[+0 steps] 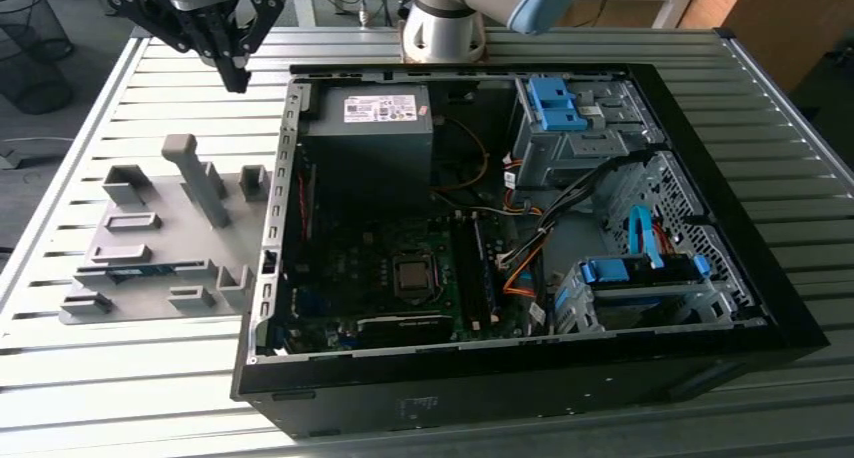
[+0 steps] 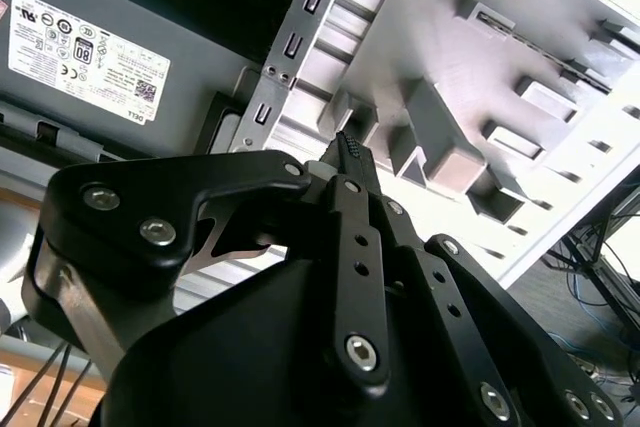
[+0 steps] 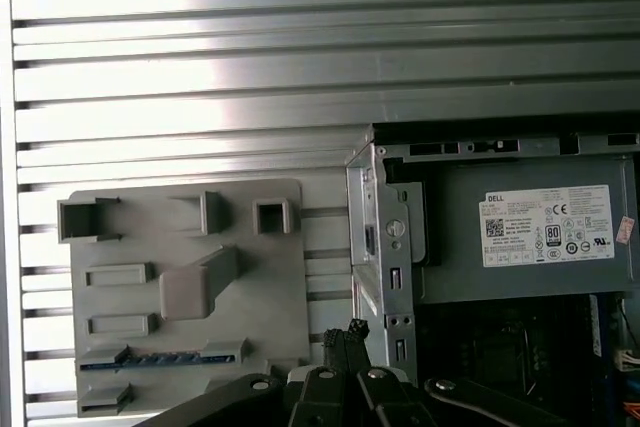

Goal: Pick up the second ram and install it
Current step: 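Reach for the second ram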

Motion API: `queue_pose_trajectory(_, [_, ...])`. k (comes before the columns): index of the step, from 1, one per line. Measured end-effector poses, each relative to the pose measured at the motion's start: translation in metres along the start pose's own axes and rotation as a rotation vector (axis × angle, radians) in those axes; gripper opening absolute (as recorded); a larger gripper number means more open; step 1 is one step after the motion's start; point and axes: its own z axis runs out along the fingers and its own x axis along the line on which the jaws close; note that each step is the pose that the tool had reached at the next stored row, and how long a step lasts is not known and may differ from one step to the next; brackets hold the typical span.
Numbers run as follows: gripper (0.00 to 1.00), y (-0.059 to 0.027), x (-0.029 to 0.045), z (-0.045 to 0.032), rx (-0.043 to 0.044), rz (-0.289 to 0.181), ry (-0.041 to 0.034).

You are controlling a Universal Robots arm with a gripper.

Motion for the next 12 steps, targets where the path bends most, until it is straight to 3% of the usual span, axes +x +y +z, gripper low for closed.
queue_pose_trajectory(8, [0.11,-0.0008,0.0098,-0.0003,0.0001,0.000,0.0001])
queue_pose_trajectory(12, [0.11,-0.0041,0.0190,-0.0006,-0.0001,0.000,-0.0001])
